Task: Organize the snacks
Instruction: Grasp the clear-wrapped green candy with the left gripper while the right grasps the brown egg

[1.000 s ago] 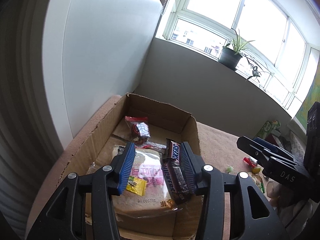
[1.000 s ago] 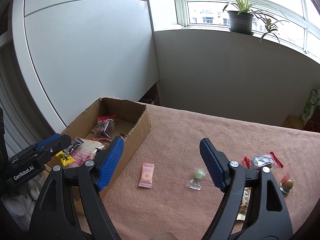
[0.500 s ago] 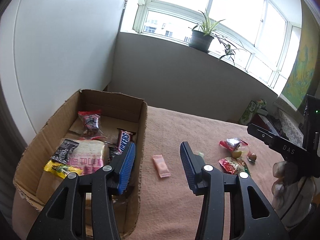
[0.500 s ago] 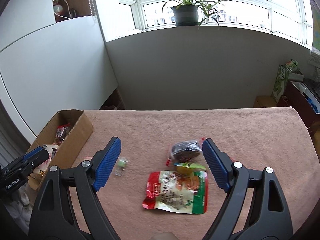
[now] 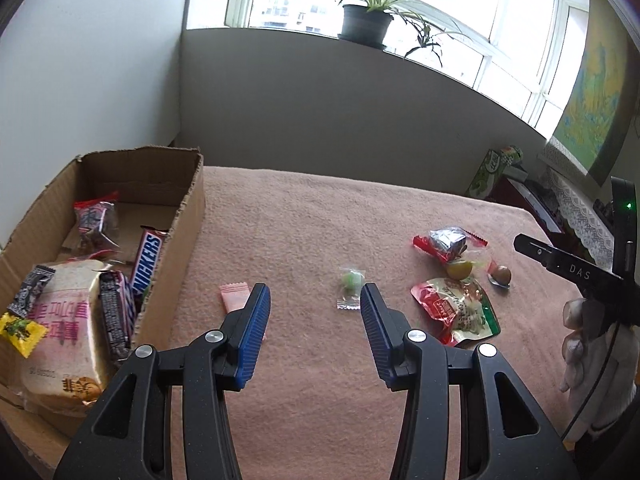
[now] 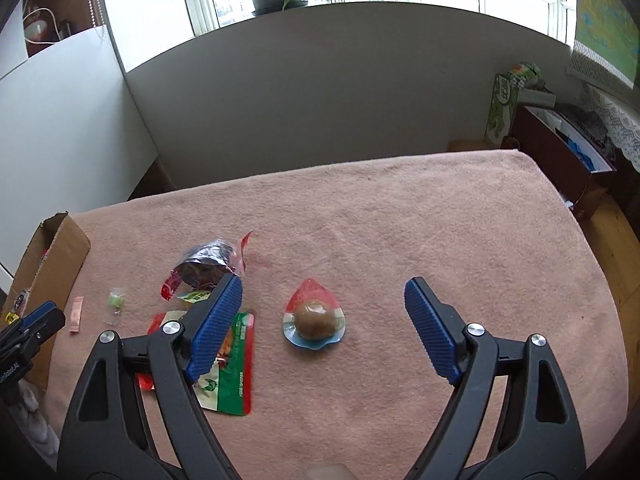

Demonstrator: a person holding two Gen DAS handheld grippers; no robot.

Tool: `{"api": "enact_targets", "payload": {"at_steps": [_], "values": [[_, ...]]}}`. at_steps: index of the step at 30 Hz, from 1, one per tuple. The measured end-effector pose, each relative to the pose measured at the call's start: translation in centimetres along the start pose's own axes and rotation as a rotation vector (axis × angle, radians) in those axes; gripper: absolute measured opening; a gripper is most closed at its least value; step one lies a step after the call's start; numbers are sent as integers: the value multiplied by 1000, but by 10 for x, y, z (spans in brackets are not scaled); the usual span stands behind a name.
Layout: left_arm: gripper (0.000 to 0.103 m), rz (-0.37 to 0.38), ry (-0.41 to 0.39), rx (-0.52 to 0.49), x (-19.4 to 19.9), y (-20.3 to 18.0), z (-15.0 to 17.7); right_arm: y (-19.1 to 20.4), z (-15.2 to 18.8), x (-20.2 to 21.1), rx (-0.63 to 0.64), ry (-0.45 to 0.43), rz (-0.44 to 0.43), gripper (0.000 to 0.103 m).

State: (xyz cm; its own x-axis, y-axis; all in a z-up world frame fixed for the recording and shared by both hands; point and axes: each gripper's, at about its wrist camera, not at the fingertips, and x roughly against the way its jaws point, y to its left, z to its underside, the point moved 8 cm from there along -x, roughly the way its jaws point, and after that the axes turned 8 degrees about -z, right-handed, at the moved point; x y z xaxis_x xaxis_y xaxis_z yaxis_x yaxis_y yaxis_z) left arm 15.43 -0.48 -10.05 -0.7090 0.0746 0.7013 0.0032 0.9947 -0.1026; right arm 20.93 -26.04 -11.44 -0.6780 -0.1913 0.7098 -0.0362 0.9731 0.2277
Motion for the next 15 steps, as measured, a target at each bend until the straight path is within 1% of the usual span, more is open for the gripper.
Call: {"api": "enact_targets", "payload": {"at_steps": [6,9,12,15], "values": [[46,-4,45,-16,-20,-10,4,4,10,-14,59,48,40,86],[46,-4,73,-26,-29,-16,8,6,13,-19,70,65,45,86],[46,-6,83,-33,-35,-20,9,8,16,-18,68,69,45,85],[46,-5,97,-46,-41,-25,9,6,17,-21,67,79,44,81]]}}
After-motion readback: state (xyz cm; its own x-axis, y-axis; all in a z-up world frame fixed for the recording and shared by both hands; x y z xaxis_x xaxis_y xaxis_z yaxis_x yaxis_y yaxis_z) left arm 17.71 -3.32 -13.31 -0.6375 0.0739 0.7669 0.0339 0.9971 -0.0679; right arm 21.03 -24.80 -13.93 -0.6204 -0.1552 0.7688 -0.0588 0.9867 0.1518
